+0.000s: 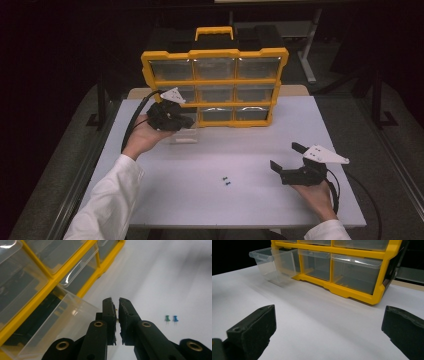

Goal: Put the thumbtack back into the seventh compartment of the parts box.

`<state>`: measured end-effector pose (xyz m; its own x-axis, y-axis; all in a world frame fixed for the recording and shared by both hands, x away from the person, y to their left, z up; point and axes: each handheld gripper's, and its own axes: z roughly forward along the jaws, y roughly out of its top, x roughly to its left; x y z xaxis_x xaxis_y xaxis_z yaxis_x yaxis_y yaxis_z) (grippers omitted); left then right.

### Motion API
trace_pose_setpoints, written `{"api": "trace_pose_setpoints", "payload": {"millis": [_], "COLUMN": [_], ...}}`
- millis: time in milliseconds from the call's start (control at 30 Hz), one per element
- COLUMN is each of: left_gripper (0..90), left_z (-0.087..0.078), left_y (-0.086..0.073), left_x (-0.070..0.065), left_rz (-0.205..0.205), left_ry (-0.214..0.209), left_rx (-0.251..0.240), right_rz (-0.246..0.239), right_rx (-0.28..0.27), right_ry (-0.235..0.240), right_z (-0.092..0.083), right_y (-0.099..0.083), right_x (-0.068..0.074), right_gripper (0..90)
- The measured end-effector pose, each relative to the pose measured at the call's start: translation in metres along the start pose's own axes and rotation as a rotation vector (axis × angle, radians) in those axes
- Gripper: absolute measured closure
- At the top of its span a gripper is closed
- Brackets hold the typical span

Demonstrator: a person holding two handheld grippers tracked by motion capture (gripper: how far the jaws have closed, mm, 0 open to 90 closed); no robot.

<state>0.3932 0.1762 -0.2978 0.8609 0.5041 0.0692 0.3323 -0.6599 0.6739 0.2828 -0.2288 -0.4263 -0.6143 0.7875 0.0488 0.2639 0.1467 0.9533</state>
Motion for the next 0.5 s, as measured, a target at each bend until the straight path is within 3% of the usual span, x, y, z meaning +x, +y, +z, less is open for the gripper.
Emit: {"api": "trace_pose_setpoints", "payload": {"millis": [167,400,500], "left_gripper": [83.9,83.9,83.9], "left_z": [0.002,0.016,0.019], "left_y": [0.002,0.001,0.0], "left_x": [0.01,0.026,0.032], "left_rz": [-0.028,-0.049,-0.064], "left_ry": [-0.001,0.04,0.059], "left_rx": [0.01,0.112,0.124], "right_rz": [-0.003,-0.009,-0.007], "right_rx": [0.0,-0.008,-0.012], "right_ry": [0.001,-0.007,-0.009], "right_z": [0.0,0.0,-0.001], "right_y": [0.0,0.0,0.0], "right_x": [0.0,0.001,0.001], "right_gripper": [0.0,0.0,0.0]}}
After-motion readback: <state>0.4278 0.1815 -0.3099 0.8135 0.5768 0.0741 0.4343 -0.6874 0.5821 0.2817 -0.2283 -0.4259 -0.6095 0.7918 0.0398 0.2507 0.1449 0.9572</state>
